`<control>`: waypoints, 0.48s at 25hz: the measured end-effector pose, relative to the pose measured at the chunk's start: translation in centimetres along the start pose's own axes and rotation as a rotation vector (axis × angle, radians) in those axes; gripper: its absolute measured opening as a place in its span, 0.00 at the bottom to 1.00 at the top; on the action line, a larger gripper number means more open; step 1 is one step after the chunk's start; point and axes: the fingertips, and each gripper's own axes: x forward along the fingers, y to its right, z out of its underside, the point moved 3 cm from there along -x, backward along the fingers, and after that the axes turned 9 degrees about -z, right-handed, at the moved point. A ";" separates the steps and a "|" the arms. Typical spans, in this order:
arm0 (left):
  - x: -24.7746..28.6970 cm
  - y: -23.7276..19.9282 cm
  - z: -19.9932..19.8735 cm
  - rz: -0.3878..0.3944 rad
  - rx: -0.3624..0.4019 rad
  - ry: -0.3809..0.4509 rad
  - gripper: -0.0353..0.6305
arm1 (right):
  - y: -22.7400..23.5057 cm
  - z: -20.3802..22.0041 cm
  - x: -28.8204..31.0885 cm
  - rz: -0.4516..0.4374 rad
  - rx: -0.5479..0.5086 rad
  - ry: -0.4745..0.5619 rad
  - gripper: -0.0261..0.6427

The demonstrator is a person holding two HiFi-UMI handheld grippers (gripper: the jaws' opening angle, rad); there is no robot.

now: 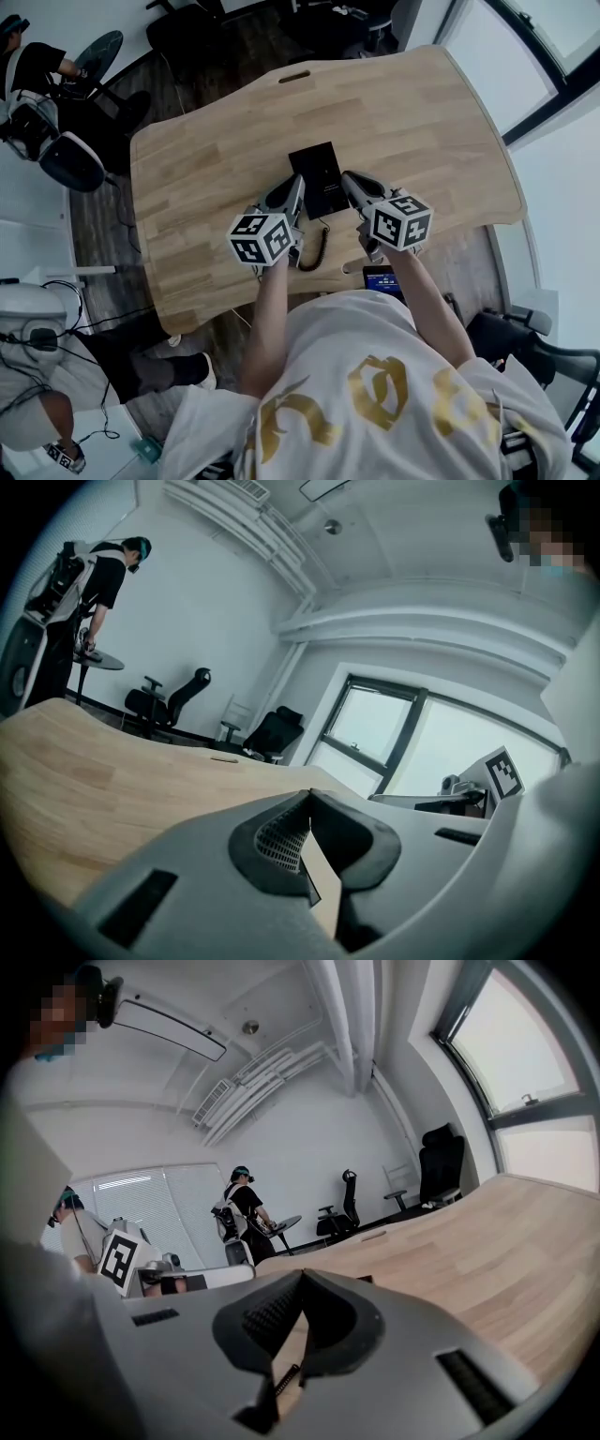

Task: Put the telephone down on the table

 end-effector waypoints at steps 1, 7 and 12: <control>-0.1 0.1 0.0 0.002 -0.001 0.001 0.07 | 0.0 0.0 -0.2 0.001 0.002 0.002 0.06; -0.2 0.2 0.2 0.000 -0.017 0.001 0.07 | 0.7 -0.4 -0.8 0.005 0.010 0.016 0.06; -0.3 0.0 0.9 -0.005 -0.029 -0.014 0.07 | 0.9 -0.2 -1.1 0.000 0.022 0.014 0.06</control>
